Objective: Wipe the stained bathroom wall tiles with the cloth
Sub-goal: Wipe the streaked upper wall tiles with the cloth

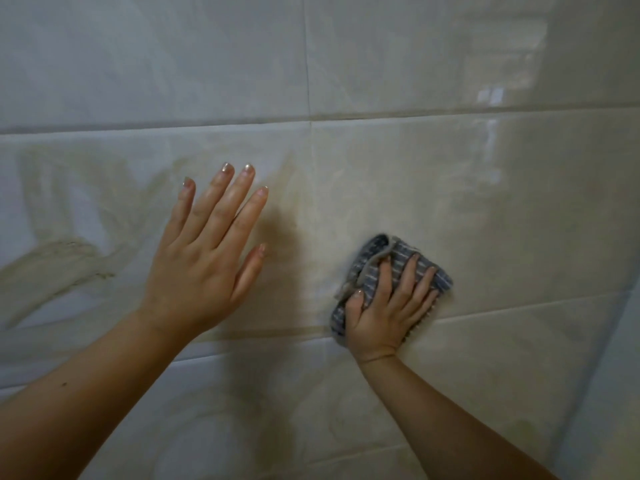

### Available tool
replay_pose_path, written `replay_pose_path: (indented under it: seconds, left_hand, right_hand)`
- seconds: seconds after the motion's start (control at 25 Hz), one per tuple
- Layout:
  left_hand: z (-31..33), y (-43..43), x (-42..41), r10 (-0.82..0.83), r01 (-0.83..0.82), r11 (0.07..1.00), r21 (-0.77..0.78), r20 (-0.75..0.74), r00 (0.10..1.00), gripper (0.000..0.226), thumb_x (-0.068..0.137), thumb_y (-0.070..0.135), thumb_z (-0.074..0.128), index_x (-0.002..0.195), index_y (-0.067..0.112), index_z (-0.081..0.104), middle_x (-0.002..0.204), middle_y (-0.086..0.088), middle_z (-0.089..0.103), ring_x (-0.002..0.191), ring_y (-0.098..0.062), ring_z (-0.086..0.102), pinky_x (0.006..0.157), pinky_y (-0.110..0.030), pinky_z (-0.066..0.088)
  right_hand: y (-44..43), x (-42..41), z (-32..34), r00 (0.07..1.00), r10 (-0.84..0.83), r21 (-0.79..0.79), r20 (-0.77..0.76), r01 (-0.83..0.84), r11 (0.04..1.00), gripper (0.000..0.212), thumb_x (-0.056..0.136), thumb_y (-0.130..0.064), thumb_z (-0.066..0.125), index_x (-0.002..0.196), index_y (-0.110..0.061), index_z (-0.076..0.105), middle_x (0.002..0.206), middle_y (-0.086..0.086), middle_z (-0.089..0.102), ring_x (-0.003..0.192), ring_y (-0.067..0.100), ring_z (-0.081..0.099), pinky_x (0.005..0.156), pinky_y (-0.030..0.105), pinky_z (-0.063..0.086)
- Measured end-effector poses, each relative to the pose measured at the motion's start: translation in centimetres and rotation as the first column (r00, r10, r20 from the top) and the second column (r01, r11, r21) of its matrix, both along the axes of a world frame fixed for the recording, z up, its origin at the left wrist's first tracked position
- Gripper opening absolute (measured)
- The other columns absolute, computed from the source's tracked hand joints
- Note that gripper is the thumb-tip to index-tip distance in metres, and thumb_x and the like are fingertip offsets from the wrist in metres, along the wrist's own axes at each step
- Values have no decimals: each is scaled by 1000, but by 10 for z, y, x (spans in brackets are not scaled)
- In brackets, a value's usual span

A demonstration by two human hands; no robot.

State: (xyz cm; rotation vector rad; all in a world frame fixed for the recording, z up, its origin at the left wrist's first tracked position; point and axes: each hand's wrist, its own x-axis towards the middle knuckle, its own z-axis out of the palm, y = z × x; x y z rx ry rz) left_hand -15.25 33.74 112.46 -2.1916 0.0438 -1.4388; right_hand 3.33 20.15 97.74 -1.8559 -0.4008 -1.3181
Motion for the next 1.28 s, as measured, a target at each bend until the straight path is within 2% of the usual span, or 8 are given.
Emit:
replay_pose_path:
  seconds: [0.28, 0.52, 0.64, 0.8, 0.88, 0.96, 1.12, 1.28]
  left_hand:
    - [-11, 15, -13, 33, -33, 999, -23, -22, 999, 57, 102, 31, 42, 150, 2, 34, 159, -18, 27, 148, -34, 22, 118, -58, 20]
    - [-6, 19, -18, 50, -48, 997, -67, 17, 999, 55, 103, 32, 38, 150, 3, 34, 158, -19, 27, 148, -34, 22, 119, -57, 18]
    - [-11, 20, -21, 46, -45, 997, -70, 24, 999, 56, 102, 31, 44, 149, 2, 36, 157, -19, 29, 148, -34, 24, 118, -57, 20]
    - [-25, 21, -25, 61, -60, 995, -83, 3, 998, 58, 99, 30, 48, 149, 2, 36, 158, -18, 29, 148, -34, 25, 118, -58, 22]
    - [-26, 21, -30, 68, -69, 994, -82, -16, 998, 57, 100, 31, 45, 149, 3, 35, 158, -17, 28, 148, -33, 24, 118, -57, 21]
    - [-21, 25, -35, 83, -83, 993, -81, -7, 997, 56, 102, 33, 39, 150, 3, 35, 158, -17, 28, 148, -32, 24, 119, -57, 21]
    - [-10, 25, -38, 92, -87, 991, -101, 42, 995, 54, 103, 32, 37, 149, 3, 36, 157, -19, 29, 148, -33, 24, 118, -57, 21]
    - [-11, 26, -40, 94, -87, 990, -108, 62, 994, 55, 102, 31, 40, 148, 2, 37, 157, -19, 29, 148, -33, 24, 119, -56, 21]
  right_hand:
    - [23, -28, 20, 952, 125, -374, 281, -11, 927, 66, 83, -45, 49, 145, -35, 29, 156, 7, 20, 147, 38, 11, 114, 62, 15]
    - [39, -31, 158, 961, 44, -159, 273, 1, 987, 58, 87, -40, 48, 144, -27, 46, 152, 14, 37, 141, 44, 27, 115, 63, 15]
    - [41, -36, 110, 944, 79, -293, 320, 19, 956, 61, 87, -43, 49, 146, -30, 38, 156, 12, 32, 144, 42, 21, 115, 63, 13]
    - [22, -29, -13, 891, 204, -591, 406, 85, 802, 63, 79, -45, 58, 139, -35, 41, 161, 3, 14, 149, 35, 5, 117, 60, 5]
    - [2, -15, -26, 858, 249, -640, 449, 114, 760, 64, 76, -47, 61, 137, -36, 44, 163, 1, 10, 150, 33, 7, 116, 59, 8]
    - [-7, -6, 13, 862, 240, -580, 446, 74, 811, 62, 77, -43, 59, 136, -35, 45, 159, 3, 21, 149, 34, 10, 114, 59, 13]
    - [28, -24, 169, 934, 49, -243, 354, 41, 969, 61, 86, -40, 51, 145, -29, 43, 155, 12, 34, 143, 45, 23, 115, 63, 14]
    - [64, -54, 178, 912, 107, -295, 396, 17, 955, 61, 86, -41, 50, 145, -28, 43, 155, 11, 34, 144, 44, 22, 115, 64, 11]
